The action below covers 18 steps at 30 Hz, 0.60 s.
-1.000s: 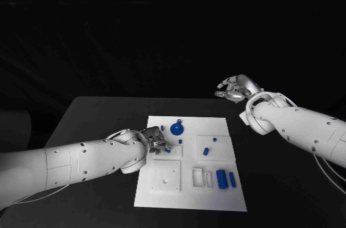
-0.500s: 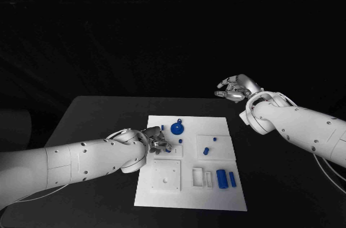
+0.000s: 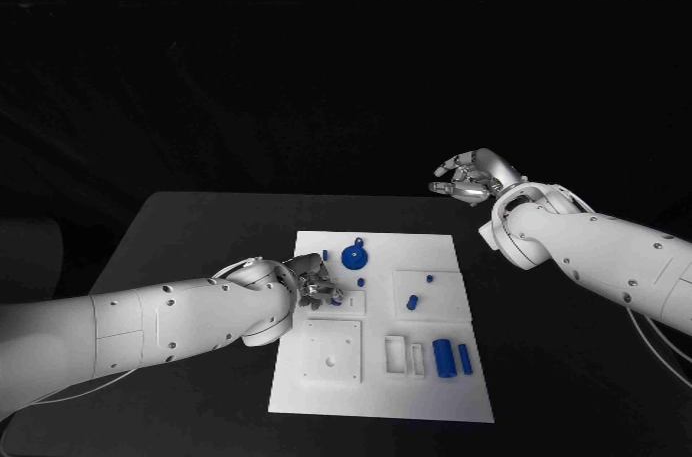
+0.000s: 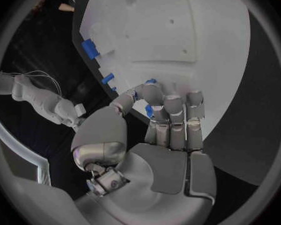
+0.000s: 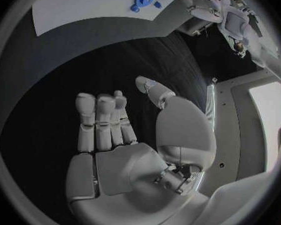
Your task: Assemble the parts on the task board
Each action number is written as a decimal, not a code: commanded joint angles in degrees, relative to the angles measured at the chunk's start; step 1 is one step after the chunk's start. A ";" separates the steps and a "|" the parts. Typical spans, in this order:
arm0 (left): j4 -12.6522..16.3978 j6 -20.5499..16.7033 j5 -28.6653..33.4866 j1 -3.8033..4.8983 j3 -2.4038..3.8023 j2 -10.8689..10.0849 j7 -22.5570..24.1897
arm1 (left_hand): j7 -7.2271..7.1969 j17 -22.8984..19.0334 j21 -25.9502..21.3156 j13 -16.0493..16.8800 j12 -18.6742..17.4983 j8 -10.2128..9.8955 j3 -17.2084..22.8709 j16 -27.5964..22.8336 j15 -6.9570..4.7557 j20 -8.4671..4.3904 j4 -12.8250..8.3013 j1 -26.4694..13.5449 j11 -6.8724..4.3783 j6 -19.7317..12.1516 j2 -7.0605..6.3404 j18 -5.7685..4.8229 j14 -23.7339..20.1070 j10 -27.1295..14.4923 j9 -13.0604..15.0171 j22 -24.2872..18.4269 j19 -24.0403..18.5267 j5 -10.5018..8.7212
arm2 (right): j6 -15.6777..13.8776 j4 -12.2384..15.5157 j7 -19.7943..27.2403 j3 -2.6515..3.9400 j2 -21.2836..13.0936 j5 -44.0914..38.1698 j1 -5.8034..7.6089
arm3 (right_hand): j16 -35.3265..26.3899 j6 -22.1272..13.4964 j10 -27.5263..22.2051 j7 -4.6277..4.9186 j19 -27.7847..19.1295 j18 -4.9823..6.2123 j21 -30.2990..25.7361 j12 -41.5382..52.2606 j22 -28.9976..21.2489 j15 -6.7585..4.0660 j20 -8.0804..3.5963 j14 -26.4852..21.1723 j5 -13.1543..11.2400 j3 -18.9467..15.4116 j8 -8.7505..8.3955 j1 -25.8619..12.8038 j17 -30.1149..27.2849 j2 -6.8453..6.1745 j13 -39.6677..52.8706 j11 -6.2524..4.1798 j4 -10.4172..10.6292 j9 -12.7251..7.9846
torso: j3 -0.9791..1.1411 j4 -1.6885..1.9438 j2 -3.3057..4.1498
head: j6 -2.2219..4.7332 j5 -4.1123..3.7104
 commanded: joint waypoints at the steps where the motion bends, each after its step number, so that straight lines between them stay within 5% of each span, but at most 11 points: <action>1: -0.11 0.94 -0.41 -0.08 -0.03 0.28 -0.21 | -6.89 -0.12 0.39 -0.11 0.46 0.20 0.35 0.39 -1.09 -7.68 -0.05 0.84 -2.84 8.01 0.06 0.52 0.00 -2.98 2.14 0.67 -0.32 0.63 | 0.78 -0.03 -0.01 0.03 0.07 -0.36 0.01 | -0.34 0.00 -0.39 0.25 -0.11 5.71 -0.35 0.20 0.08 -0.04 -0.48 0.35 0.21 -0.34 0.00 -0.12 0.08 0.51 -0.10 -0.03 -0.03 0.08 | 0.03 -0.01 0.01 | 0.00 0.05; 18: -0.54 3.25 0.13 -0.07 -0.03 1.30 -0.16 | -7.12 -0.69 0.78 -0.14 2.38 0.51 -0.32 1.73 -1.20 -7.72 0.23 -0.74 -2.77 9.11 0.61 0.50 0.24 -2.71 2.85 0.34 -0.14 -1.28 | 0.95 -0.08 -0.06 0.03 0.20 -0.40 0.01 | -0.39 -0.01 -0.41 0.25 -0.09 5.71 -0.43 0.26 0.13 -0.04 -0.52 0.36 0.57 -0.42 0.01 -0.30 0.13 0.58 -0.20 -0.03 0.09 0.09 | 0.05 -0.06 -0.01 | -0.16 0.05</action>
